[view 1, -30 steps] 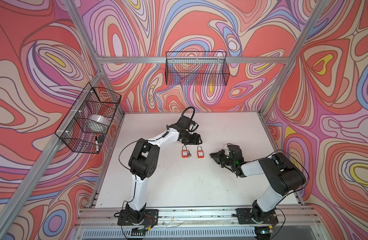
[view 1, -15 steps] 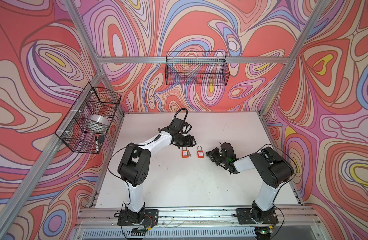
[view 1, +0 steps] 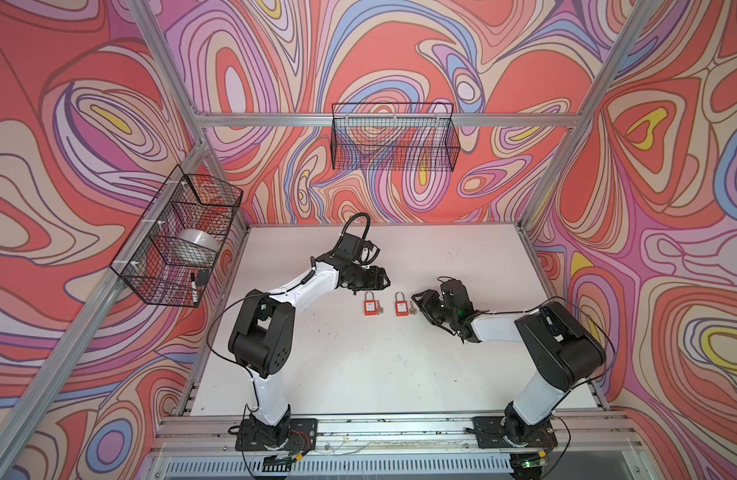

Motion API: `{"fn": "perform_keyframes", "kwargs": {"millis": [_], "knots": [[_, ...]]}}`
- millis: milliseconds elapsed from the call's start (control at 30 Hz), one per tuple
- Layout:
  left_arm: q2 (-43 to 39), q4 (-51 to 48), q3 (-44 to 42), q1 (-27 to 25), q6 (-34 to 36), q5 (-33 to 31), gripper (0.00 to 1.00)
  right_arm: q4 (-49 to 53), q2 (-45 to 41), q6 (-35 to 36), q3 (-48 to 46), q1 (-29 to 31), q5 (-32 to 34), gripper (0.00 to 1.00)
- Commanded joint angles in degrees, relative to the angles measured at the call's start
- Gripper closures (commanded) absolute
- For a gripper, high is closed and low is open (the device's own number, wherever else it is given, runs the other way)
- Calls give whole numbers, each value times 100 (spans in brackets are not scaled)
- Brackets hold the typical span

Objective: Lock with the key

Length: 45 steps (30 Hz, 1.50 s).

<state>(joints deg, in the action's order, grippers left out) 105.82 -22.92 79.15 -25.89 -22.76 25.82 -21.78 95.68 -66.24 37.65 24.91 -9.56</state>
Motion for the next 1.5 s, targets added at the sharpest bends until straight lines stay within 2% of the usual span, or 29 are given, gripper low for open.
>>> {"fn": "perform_keyframes", "kwargs": {"millis": [0, 100, 167, 333, 400, 533, 600, 767, 867, 1167, 1333, 1400, 1467], "knots": [[-189, 33, -93, 39, -48, -18, 29, 1032, -444, 539, 183, -11, 498, 42], [-243, 64, -134, 40, -70, 25, 29, 2159, -880, 1014, 484, -240, 800, 37], [-302, 111, -187, 32, -96, 45, 29, 3049, -1225, 1370, 647, -599, 974, 31], [-352, 258, -280, 18, -218, 177, 29, 5022, -1749, 2333, 1019, -1599, 1586, 2], [-355, 353, -320, -12, -261, 185, 29, 5415, -1849, 2624, 1006, -2033, 1734, 1], [-322, 505, -373, -67, -362, 257, 29, 5759, -1792, 2966, 942, -3137, 1597, 2], [-312, 560, -391, -78, -404, 328, 29, 5824, -1630, 3059, 1008, -3403, 1604, 2], [-148, 230, -139, -79, -241, 448, 29, 5777, -1248, 3216, 1124, -3565, 1867, 2], [-37, -38, 64, -98, -129, 502, 29, 5564, -1159, 3339, 1017, -3908, 1565, 2], [42, -250, 289, -170, -125, 393, 30, 5441, -922, 3784, 1061, -4212, 1690, 2], [96, -355, 376, -245, -133, 353, 30, 5331, -614, 3961, 1149, -4432, 1239, 2], [114, -414, 431, -258, -107, 334, 30, 5342, -612, 4014, 1148, -4427, 858, 2], [130, -414, 464, -276, -114, 319, 30, 5297, -638, 4040, 1097, -4422, 195, 6]]}}
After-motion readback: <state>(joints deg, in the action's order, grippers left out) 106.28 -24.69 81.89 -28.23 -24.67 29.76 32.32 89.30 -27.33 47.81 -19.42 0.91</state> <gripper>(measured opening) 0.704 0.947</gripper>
